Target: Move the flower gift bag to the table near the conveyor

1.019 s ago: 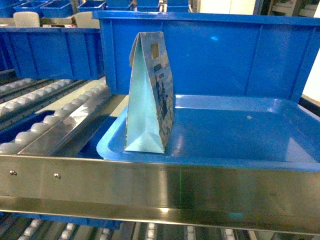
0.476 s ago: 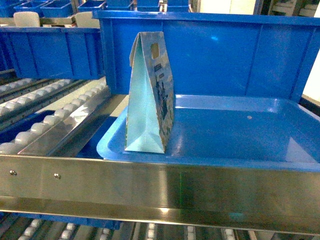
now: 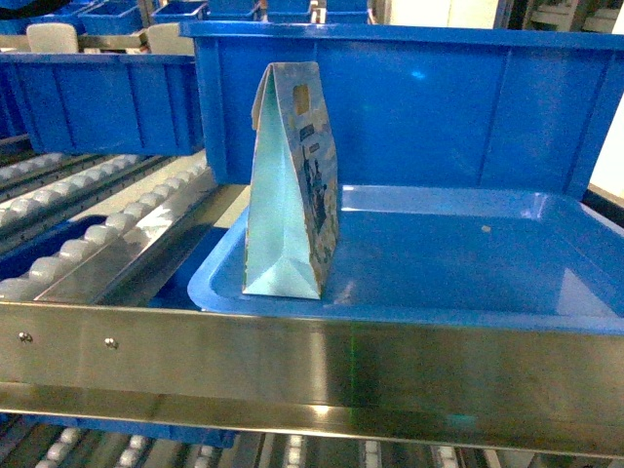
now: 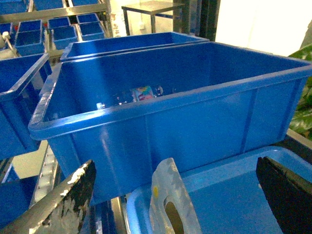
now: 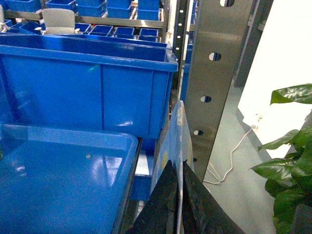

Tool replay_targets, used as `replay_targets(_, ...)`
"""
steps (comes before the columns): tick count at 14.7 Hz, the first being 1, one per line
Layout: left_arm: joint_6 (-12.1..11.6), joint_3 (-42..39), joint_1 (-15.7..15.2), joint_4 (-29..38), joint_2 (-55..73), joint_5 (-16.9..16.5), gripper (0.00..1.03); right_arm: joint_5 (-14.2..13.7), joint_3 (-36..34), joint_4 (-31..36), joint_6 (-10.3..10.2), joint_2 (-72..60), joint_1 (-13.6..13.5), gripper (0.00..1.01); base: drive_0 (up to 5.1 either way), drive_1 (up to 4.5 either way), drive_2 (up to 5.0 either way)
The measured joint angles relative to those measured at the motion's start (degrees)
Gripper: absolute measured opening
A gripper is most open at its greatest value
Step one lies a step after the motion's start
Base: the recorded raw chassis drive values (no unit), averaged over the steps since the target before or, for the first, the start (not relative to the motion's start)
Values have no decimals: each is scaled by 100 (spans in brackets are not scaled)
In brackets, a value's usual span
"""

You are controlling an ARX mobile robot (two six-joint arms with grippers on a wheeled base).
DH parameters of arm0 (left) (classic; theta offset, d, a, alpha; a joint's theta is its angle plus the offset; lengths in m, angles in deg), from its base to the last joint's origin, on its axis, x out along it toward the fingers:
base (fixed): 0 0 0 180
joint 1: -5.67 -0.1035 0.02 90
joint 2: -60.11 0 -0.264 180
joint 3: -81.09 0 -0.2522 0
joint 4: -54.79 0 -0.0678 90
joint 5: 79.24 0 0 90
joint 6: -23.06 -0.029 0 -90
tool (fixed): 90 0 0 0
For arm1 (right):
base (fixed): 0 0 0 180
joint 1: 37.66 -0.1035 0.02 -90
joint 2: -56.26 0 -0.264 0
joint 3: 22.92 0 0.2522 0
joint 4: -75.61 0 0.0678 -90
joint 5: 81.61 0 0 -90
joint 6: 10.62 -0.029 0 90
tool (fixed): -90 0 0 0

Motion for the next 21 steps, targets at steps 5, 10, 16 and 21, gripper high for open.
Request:
replay_targets(5,-129,122,387,-328,442,599,98,0,0,0,0,0,0,3,0,0,0)
replay_targets(10,-149,33,549,-439,662,857,98,0,0,0,0,0,0,3,0,0,0)
replay_targets(16,-260,-70,678,-256,944,1058,98,0,0,0,0,0,0,3,0,0,0)
replay_targets(21,-236,-83,697,-328,949,1130,54,0,0,0,0,0,0,3,0,0,0)
